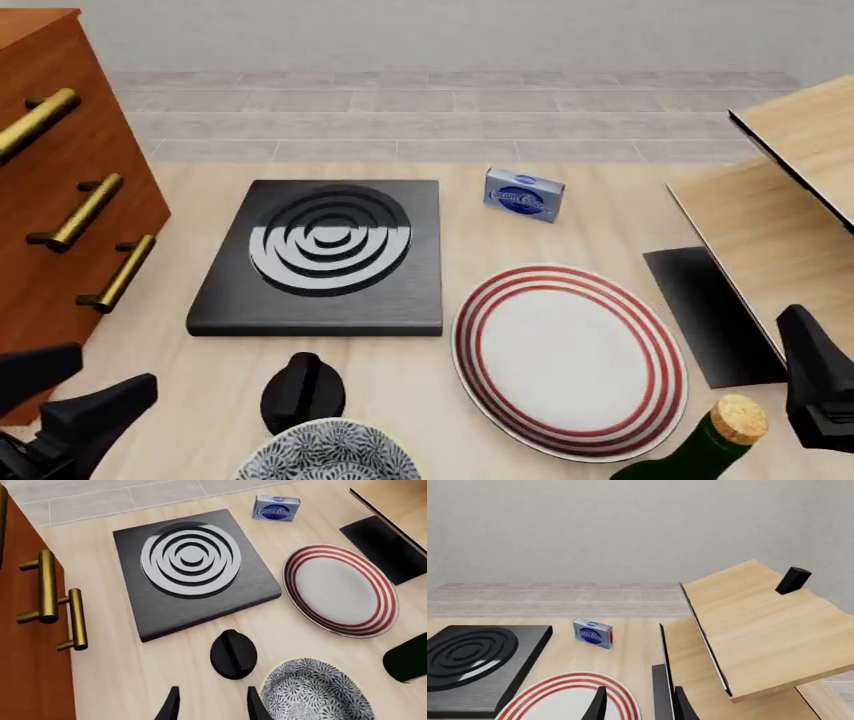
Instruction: Put the bowl on the stove.
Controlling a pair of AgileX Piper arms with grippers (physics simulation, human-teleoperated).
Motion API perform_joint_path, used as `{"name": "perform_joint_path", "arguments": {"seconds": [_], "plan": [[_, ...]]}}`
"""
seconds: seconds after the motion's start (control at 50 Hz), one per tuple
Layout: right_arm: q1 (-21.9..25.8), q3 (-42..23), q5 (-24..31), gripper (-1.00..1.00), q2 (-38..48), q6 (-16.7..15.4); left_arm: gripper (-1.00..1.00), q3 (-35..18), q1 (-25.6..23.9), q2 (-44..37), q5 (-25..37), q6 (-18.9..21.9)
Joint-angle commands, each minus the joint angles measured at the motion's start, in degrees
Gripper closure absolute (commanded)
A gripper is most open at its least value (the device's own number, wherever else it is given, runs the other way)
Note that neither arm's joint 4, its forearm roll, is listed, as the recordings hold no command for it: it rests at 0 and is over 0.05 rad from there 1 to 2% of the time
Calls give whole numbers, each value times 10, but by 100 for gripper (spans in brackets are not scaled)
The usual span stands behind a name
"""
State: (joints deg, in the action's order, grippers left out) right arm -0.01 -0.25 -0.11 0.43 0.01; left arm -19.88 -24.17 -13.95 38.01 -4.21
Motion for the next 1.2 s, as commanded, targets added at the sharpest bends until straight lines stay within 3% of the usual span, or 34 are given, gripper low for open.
{"name": "perform_joint_path", "arguments": {"seconds": [0.02,0.04,0.06,0.1,0.26,0.56,0.62,0.78,0.88,1.2], "plan": [[0,0,0,-100,0,0,-100,-13,-39,-2,35,-27],[0,0,0,-100,0,0,-100,-15,-41,-1,36,-31],[0,0,0,-100,0,0,-100,-13,-46,-18,32,-67],[0,0,0,-100,0,0,-100,-19,-44,-12,31,-39],[0,0,0,-100,0,0,-100,-17,-57,-11,38,-42],[0,0,0,-100,0,0,-100,-27,-97,-30,48,-60],[0,0,0,-100,0,0,-100,-27,-108,-42,48,-84],[0,0,0,-100,0,0,-100,-29,-123,-35,54,-74],[0,0,0,-100,0,0,-100,-27,-152,-40,57,-96],[0,0,0,-100,0,0,-100,-21,-142,-52,44,-76]]}}
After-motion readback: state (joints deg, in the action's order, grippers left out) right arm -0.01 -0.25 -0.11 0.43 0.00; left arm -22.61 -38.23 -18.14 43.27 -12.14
